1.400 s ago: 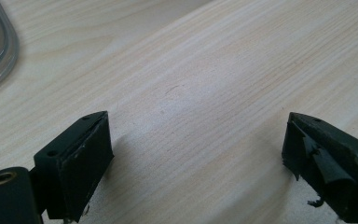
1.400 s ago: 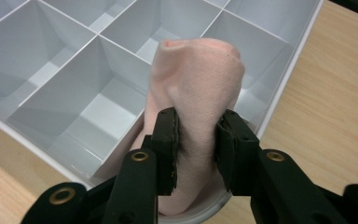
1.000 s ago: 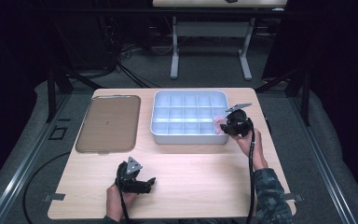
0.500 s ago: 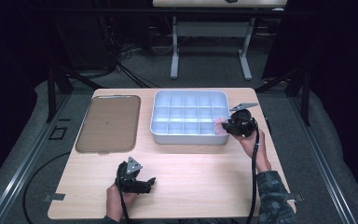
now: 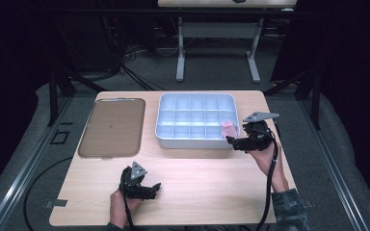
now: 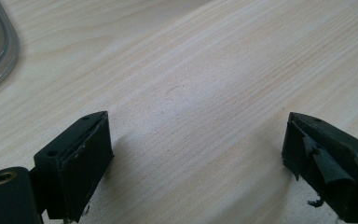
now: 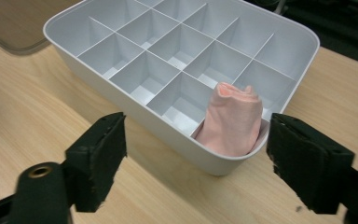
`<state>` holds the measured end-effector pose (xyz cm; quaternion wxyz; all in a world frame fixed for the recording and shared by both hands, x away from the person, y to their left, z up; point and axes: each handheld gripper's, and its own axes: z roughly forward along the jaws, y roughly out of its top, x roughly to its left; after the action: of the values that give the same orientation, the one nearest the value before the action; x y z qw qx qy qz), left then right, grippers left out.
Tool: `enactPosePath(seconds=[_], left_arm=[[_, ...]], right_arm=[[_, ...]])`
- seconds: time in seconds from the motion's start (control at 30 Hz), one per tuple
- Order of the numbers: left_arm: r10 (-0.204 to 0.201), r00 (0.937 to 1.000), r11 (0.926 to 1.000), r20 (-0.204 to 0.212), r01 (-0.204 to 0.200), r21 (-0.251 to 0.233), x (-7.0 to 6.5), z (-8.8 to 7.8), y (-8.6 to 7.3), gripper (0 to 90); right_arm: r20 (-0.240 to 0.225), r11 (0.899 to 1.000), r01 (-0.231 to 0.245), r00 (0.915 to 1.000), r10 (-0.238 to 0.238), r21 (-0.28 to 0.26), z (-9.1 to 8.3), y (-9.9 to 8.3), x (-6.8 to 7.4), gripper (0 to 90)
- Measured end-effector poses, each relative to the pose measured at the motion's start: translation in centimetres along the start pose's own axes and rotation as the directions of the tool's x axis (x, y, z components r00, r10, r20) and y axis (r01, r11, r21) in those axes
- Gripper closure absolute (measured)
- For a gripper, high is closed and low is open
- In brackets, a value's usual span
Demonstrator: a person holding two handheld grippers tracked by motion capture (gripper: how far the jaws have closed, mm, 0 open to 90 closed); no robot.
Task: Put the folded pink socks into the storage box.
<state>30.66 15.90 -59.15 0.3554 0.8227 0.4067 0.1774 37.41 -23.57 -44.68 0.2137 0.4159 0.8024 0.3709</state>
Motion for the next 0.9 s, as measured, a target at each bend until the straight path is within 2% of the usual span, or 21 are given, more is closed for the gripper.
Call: enactPosePath(seconds=[0.07, 0.23, 0.37, 0.7, 0.9], left_arm=[[-0.001, 1.0, 1.0, 0.0, 0.001, -0.001, 0.0, 0.0, 0.0, 8.1], [-0.003, 1.0, 1.0, 0.0, 0.003, -0.002, 0.0, 0.0, 0.0, 8.1], [-0.004, 1.0, 1.0, -0.001, 0.004, -0.002, 0.0, 0.0, 0.0, 8.1], [-0.004, 1.0, 1.0, 0.0, 0.004, -0.002, 0.0, 0.0, 0.0, 8.1], [-0.004, 1.0, 1.0, -0.001, 0.004, -0.002, 0.0, 0.0, 0.0, 8.1]], right_arm=[[0.009, 1.0, 0.015, 0.9998, -0.015, -0.017, -0.8, -0.3, 0.7, 14.7], [0.009, 0.997, 0.046, 0.9989, -0.045, -0.055, -2.5, -1.5, 2.2, 12.1], [0.02, 0.996, 0.063, 0.9979, -0.062, -0.056, -3.5, -2.6, 3.1, 9.4], [0.02, 0.997, 0.06, 0.9981, -0.059, -0.048, -4.2, -5.7, 4.4, 3.5], [0.009, 0.998, 0.034, 0.9994, -0.034, -0.05, -3.9, -8.0, 4.8, 1.7]])
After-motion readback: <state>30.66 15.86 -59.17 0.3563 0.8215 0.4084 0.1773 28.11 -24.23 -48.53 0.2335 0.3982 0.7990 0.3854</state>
